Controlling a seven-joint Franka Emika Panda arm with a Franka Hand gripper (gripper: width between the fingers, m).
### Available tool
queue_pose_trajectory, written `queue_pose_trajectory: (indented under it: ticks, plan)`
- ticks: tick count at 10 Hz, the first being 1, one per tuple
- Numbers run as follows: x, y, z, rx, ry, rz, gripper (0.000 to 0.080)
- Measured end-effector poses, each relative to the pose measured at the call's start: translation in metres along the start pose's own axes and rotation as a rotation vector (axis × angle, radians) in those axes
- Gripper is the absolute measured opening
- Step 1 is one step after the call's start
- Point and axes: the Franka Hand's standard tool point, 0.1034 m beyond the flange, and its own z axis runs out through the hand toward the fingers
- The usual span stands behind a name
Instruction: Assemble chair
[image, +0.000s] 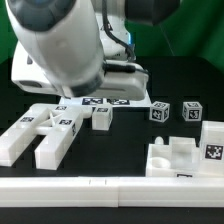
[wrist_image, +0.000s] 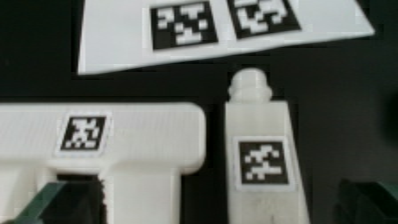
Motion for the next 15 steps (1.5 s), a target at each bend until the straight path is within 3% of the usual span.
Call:
queue_pose_trajectory:
  ticks: [3, 6, 8, 13, 15]
  plan:
    - [0.003, -0.01, -0.008, -0.001, -0.016, -0.03, 0.0648]
    - [0.004, -0.009, -0.008, -0.001, -0.012, -0.025, 0.0648]
    - [0.01, -0.027, -0.004, -0.016, 0.003, -0.061, 0.0648]
    - [0.02, -0.023, 0.003, -0.019, 0.023, -0.039, 0.0648]
    - [0.02, -0.028, 0.006, -0.021, 0.02, -0.033, 0.0648]
